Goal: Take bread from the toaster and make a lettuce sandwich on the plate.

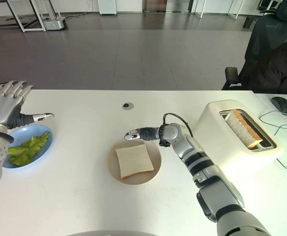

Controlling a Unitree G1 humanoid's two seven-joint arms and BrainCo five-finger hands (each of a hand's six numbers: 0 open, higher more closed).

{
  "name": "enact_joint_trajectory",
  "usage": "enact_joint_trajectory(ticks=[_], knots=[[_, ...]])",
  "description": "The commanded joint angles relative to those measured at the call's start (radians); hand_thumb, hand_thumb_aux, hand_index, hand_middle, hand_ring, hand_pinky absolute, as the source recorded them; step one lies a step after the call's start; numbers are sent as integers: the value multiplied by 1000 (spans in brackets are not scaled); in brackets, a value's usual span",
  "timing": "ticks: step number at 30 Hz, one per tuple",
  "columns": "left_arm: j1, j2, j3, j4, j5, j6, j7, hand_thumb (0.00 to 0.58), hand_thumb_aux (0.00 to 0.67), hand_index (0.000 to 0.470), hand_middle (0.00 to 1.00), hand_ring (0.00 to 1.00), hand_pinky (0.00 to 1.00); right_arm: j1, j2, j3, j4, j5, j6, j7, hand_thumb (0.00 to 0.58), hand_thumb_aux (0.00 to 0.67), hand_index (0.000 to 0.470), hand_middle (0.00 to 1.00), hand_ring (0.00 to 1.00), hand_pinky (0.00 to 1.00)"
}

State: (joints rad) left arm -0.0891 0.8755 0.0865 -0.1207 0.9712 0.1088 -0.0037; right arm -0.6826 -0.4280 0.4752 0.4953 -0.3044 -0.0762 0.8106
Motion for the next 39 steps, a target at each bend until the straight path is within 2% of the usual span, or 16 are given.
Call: enact_joint_trajectory(ticks=[1, 11, 21, 22, 23, 32, 39], knots=[[29, 43, -23, 41, 53, -2, -10, 0, 0, 0, 0, 0, 0, -46, -44, -68, -100, 17, 43, 22, 0, 0, 0, 0, 0, 0], [72, 154, -135, 224, 168, 1, -153, 0, 0, 0, 0, 0, 0, -158, -66, -200, -268, 92, 188, 60, 0, 0, 0, 0, 0, 0], [11, 140, -238, 480, 134, -5, -185, 0, 0, 0, 0, 0, 0, -114, -68, -206, -400, 121, 263, 79, 0, 0, 0, 0, 0, 0], [13, 136, -242, 483, 124, -6, -181, 175, 110, 77, 0, 0, 0, -112, -68, -204, -406, 122, 266, 80, 0, 0, 0, 0, 0, 0], [17, 130, -241, 478, 99, -13, -183, 580, 670, 470, 0, 0, 0, -113, -69, -205, -408, 121, 267, 78, 0, 0, 0, 0, 0, 0], [53, 114, -233, 379, -9, -11, -214, 580, 670, 470, 0, 0, 0, -125, -65, -205, -357, 104, 258, 45, 0, 0, 0, 0, 0, 0], [71, 179, -158, 234, -5, 36, -217, 580, 670, 470, 0, 0, 0, -118, -70, -202, -332, 100, 241, 31, 0, 0, 0, 0, 0, 0]])
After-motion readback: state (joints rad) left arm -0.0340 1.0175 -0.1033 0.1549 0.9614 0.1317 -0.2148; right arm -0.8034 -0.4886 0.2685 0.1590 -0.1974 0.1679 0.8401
